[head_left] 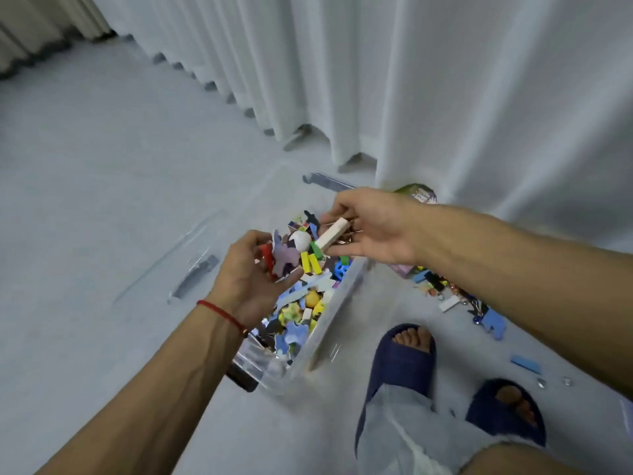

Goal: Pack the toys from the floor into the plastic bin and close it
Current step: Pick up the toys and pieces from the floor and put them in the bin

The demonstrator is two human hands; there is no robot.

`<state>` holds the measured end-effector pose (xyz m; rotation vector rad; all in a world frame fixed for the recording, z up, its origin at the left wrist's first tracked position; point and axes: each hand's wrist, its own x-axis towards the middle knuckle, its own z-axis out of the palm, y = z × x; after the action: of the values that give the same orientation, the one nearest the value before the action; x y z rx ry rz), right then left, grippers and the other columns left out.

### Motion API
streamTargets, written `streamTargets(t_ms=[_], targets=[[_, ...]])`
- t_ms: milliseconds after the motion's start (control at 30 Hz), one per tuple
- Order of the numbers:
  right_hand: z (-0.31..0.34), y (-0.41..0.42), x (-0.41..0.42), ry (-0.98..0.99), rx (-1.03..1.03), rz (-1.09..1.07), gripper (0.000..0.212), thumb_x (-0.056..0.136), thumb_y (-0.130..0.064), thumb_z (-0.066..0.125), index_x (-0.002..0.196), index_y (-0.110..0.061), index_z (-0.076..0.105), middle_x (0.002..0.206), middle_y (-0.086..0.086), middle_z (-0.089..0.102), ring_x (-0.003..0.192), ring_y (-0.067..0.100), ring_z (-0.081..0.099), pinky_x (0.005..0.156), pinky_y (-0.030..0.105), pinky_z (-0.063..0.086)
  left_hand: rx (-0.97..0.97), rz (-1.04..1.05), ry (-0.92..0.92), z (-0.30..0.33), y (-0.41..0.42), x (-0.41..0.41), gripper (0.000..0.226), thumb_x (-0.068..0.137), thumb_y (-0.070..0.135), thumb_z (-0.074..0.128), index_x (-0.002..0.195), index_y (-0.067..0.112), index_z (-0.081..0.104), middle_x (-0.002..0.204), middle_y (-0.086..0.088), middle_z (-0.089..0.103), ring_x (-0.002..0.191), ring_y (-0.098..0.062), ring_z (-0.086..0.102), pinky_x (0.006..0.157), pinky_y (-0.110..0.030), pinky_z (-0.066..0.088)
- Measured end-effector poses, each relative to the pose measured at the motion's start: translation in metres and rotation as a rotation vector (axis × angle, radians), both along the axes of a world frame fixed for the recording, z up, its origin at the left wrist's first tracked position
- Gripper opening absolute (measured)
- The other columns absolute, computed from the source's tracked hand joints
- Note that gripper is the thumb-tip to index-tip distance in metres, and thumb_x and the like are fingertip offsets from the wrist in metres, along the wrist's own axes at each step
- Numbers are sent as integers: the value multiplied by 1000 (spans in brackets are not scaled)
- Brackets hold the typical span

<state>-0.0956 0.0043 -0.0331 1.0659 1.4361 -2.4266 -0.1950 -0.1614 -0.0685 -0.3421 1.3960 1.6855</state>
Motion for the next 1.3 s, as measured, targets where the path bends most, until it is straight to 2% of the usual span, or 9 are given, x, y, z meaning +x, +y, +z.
streamTargets(t_ms=[200,267,367,567,700,833,1000,1133,1300], targets=[[-15,-68,-33,-158,159,294,16,99,-12,46,99,-4,59,122,28,54,130,41,50,106,51,47,-352,-171,170,0,-58,-13,44,92,40,52,123,10,54,89,-14,53,77,-27,57,67,-37,43],[-21,-63,-32,-199,278,363,22,97,-16,49,108,-4,63,115,28,60,122,38,58,102,53,50,-398,-207,225,1,-65,-13,33,94,38,54,117,14,56,89,-9,53,76,-21,55,63,-34,41],[-28,-25,-13,-232,479,421,29,95,-23,55,116,-5,64,111,15,70,101,34,71,88,43,59,-419,-183,393,-2,-58,-6,8,94,25,58,94,19,63,96,-5,56,89,-23,56,84,-42,51],[-60,73,115,-474,668,266,21,97,-22,59,105,-4,66,96,16,72,69,21,68,54,26,54,-209,-322,625,-21,-5,54,21,89,10,54,104,12,69,110,-11,69,96,-22,65,78,-35,57],[-111,102,232,-780,745,303,19,96,-21,56,104,-7,65,102,13,67,83,26,68,65,33,58,-80,-521,593,-50,45,114,18,87,5,54,94,12,69,101,-13,71,86,-22,64,76,-39,56],[-163,97,312,-977,835,499,36,92,-30,64,126,-19,58,125,10,62,99,26,65,82,35,56,-107,-816,613,-105,89,165,17,85,3,58,90,16,68,99,-14,71,79,-19,62,76,-38,56],[-237,75,361,-1000,825,260,71,85,-37,75,145,-21,40,142,13,48,123,29,53,92,34,44,-273,-1283,837,-194,124,198,26,85,19,66,109,25,63,113,-2,64,98,-19,62,85,-34,55],[-290,65,364,-884,836,-113,97,76,-38,85,152,-22,27,156,13,23,134,30,42,107,40,39,-418,-1316,1050,-237,146,200,53,84,19,68,133,16,49,126,-10,50,106,-26,55,86,-29,45],[-325,61,353,-824,943,-273,71,79,-29,83,137,-16,43,142,12,31,119,26,50,97,30,42,-379,-1226,1328,-265,173,188,49,86,13,65,132,8,48,127,-17,43,106,-31,51,83,-23,34]])
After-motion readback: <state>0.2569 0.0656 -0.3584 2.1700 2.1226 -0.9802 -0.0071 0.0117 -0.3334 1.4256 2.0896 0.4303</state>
